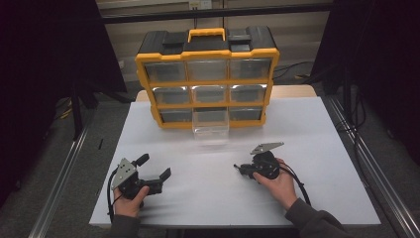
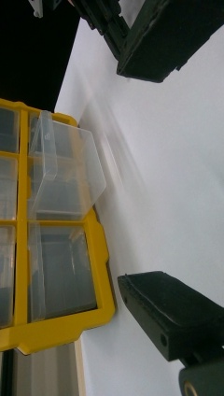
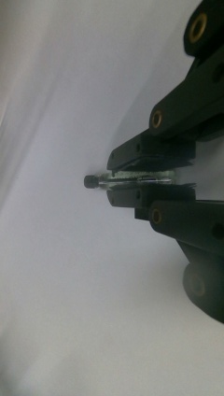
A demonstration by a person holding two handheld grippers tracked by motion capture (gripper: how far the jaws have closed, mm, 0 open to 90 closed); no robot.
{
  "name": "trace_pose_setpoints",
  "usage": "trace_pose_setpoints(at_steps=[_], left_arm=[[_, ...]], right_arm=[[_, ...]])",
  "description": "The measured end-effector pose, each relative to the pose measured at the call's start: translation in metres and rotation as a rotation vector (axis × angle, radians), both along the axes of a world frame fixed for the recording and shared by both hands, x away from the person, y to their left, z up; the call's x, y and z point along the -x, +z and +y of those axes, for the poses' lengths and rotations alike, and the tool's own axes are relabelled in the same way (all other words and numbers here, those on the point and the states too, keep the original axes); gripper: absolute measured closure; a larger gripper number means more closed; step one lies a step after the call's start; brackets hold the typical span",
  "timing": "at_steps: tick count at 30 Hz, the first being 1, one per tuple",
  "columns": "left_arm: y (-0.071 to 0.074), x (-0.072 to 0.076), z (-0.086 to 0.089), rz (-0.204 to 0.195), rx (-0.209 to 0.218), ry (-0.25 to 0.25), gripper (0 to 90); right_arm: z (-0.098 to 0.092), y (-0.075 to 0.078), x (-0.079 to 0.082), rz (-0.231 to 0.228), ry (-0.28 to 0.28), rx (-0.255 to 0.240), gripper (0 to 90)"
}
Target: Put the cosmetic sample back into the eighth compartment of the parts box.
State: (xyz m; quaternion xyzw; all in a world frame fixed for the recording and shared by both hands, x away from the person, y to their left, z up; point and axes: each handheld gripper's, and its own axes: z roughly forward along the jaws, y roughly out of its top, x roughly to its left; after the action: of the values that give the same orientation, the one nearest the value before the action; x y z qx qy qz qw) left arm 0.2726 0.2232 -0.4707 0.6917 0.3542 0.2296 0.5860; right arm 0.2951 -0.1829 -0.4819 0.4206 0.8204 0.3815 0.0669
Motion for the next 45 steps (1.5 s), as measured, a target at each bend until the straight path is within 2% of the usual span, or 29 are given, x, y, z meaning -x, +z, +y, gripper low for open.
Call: trace_pose_setpoints(at_steps=[6, 9, 17, 28, 29, 30, 45], left_arm=[[0.0, -0.001, 0.0, -0.008, -0.011, -0.007, 2.0], [0.0, -0.001, 0.0, -0.007, -0.013, -0.008, 2.0], [0.0, -0.001, 0.0, -0.006, -0.015, -0.008, 2.0], [0.0, -0.001, 0.002, -0.008, -0.035, -0.012, 2.1], [0.0, -0.001, 0.002, -0.008, -0.035, -0.012, 2.1], [0.0, -0.001, 0.0, -0.007, -0.017, -0.008, 2.1], [0.0, -0.001, 0.0, -0.007, -0.017, -0.008, 2.1]], right_arm=[[0.0, 0.003, 0.0, -0.001, 0.011, -0.035, 81.5], [-0.003, 0.009, -0.002, -0.005, 0.019, -0.072, 81.5], [-0.005, 0.023, -0.007, -0.024, 0.027, -0.111, 81.5], [-0.004, 0.037, -0.013, -0.042, 0.051, -0.124, 81.5], [-0.004, 0.039, -0.013, -0.037, 0.047, -0.125, 81.5], [-0.004, 0.039, -0.014, -0.044, 0.052, -0.127, 81.5], [-0.003, 0.051, -0.021, -0.037, 0.06, -0.146, 81.5]])
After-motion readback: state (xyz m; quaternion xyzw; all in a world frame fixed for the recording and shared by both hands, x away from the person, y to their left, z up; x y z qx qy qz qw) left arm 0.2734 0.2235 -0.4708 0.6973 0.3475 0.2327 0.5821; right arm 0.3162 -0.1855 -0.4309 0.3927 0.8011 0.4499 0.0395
